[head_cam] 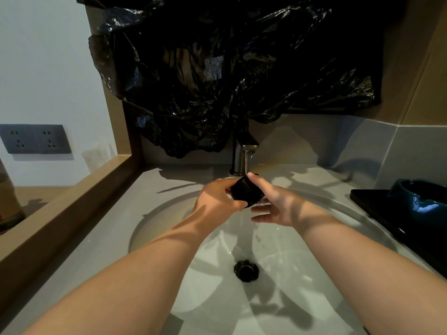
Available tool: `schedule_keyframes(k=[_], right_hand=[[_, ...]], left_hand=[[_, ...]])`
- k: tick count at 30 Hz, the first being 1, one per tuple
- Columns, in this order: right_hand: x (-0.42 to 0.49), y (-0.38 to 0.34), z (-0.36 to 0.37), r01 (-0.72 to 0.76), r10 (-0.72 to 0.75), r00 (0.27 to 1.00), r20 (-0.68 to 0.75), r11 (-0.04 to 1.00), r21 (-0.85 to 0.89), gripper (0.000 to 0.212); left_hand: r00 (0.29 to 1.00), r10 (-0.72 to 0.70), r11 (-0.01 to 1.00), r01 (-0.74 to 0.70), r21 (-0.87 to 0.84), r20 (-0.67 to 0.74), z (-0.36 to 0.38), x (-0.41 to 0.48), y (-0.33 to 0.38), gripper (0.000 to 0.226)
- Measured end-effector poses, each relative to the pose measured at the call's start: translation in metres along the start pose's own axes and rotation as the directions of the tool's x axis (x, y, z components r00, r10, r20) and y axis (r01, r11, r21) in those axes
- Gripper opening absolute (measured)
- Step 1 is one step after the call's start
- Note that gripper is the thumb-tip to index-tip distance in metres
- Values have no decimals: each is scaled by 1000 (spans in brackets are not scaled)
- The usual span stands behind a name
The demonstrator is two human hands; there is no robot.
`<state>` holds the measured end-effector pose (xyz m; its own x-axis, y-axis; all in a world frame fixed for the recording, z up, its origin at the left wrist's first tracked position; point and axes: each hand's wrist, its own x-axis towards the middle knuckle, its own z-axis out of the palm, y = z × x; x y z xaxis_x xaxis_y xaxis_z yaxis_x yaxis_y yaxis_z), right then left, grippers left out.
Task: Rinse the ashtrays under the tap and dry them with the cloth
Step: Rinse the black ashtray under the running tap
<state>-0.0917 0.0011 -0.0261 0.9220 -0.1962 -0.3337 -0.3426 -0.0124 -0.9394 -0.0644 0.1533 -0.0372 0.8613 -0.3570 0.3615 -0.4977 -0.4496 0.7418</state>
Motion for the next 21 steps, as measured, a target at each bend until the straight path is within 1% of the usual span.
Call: schedule_keyframes(k=[2, 3, 4, 6, 8, 9, 10, 11, 12, 13, 15, 17, 19, 21], right_hand=[[-1, 0, -2, -47, 47, 999, -16, 999, 17, 64], [-2, -1, -3, -65, 65, 998, -4, 997, 35, 64], [-2, -1, -4, -70, 69, 998, 13, 995, 75, 60], [-3, -2, -5, -39, 35, 999, 22, 974, 223, 41], [-4, -3, -6, 16, -20, 1000, 7, 928, 372, 19], [-5, -3, -7, 40, -47, 999, 7, 906, 421, 12], [-6, -3, -8, 60, -71, 997, 8, 898, 437, 12], [-7, -2, -9, 71, -82, 997, 7, 900, 430, 14], [-7, -1, -9, 74, -84, 996, 6, 905, 419, 15], [-9, -1, -9, 71, -84, 996, 15, 909, 410, 16], [-11, -1, -7, 62, -96, 994, 61, 906, 418, 22], [-12, -2, -5, 60, -119, 987, 107, 894, 444, 31], [-10, -2, -6, 59, -138, 981, 133, 878, 475, 38], [-5, -1, -8, 41, -116, 987, 115, 857, 513, 38]], left_hand=[[1000, 16, 990, -13, 141, -20, -2, 0, 3, 55], [1000, 25, 979, -21, 204, -17, -2, 1, 4, 57], [999, 38, 969, -34, 246, -10, -2, 2, 3, 58], [998, 57, 966, -58, 253, 12, -1, 4, 2, 59], [999, 26, 987, -33, 158, 47, 1, 6, -1, 61], [996, -36, 997, 30, 65, 84, 1, 6, -3, 63], [984, -114, 990, 124, -66, 134, 1, 7, -3, 65], [962, -194, 949, 234, -213, 193, 0, 7, -3, 66], [933, -264, 880, 337, -334, 246, 0, 7, -4, 63], [901, -324, 810, 422, -408, 289, 0, 7, -4, 56], [843, -396, 711, 533, -458, 365, 0, 8, -6, 36], [806, -404, 628, 588, -510, 432, 0, 8, -8, 28], [804, -364, 568, 591, -572, 469, -1, 10, -10, 28], [828, -343, 570, 559, -603, 444, -1, 11, -12, 28]])
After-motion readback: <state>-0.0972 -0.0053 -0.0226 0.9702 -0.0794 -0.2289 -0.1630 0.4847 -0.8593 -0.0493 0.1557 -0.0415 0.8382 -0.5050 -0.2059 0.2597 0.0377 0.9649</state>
